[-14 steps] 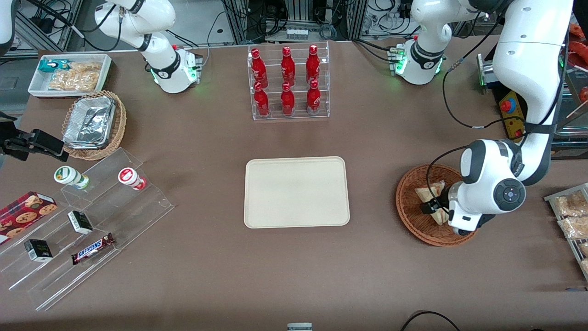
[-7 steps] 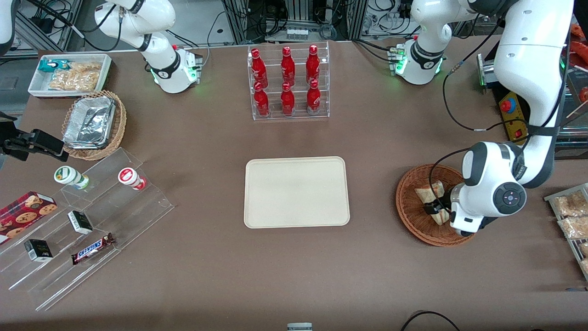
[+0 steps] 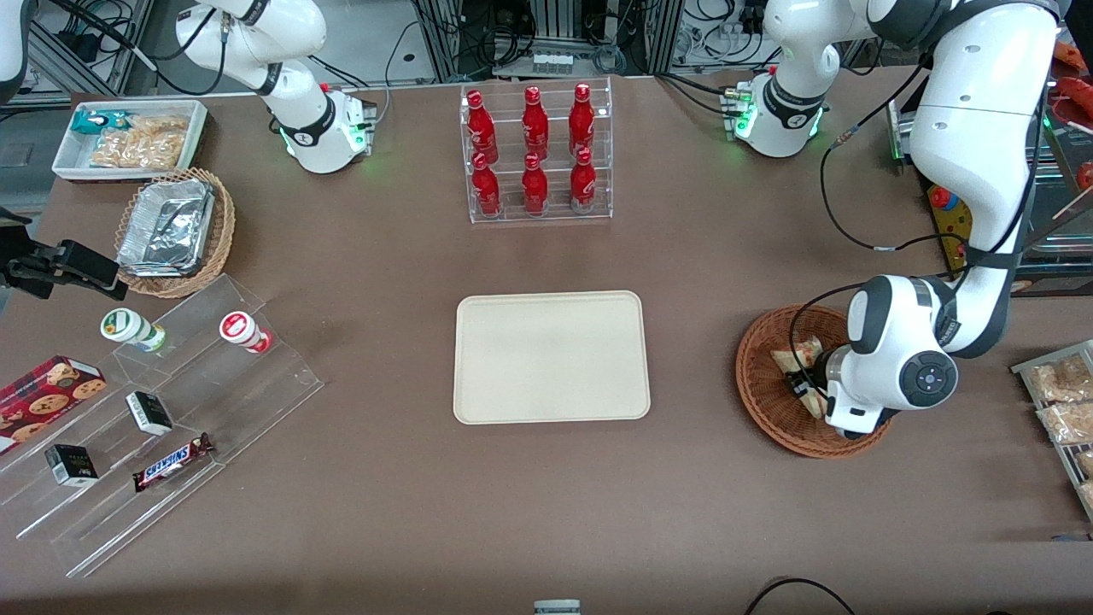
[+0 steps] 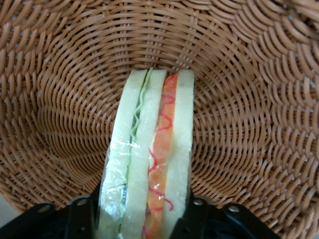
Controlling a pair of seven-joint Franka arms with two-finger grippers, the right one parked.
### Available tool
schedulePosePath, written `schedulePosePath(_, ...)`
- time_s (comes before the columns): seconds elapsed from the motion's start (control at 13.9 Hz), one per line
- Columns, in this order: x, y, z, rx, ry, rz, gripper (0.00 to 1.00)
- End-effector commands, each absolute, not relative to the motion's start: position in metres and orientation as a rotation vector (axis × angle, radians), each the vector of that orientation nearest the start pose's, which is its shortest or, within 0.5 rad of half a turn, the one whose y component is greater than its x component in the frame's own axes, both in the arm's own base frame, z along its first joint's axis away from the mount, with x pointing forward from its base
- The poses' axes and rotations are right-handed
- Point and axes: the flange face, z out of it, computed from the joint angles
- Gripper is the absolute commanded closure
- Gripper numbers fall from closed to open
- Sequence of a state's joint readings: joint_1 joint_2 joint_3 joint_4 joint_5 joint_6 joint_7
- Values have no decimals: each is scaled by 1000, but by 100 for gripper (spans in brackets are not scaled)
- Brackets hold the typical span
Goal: Place sandwich from basket to tray
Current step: 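Close the left gripper on the wrapped sandwich, then lift the sandwich and carry it toward the cream tray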
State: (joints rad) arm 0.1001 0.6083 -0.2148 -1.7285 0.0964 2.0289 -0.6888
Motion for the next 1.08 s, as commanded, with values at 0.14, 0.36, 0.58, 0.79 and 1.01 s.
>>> schedulePosePath(0.14, 636, -72, 266, -2955, -757, 348, 86)
schedulePosePath(0.36, 632, -134, 307, -3028, -649, 316, 86)
schedulePosePath(0.58, 619, -240, 335, -3115, -429, 245, 86)
schedulePosePath(0.79, 608, -315, 329, -3136, -306, 213, 86)
schedulePosePath(1.01, 598, -378, 319, -3120, -363, 172, 86)
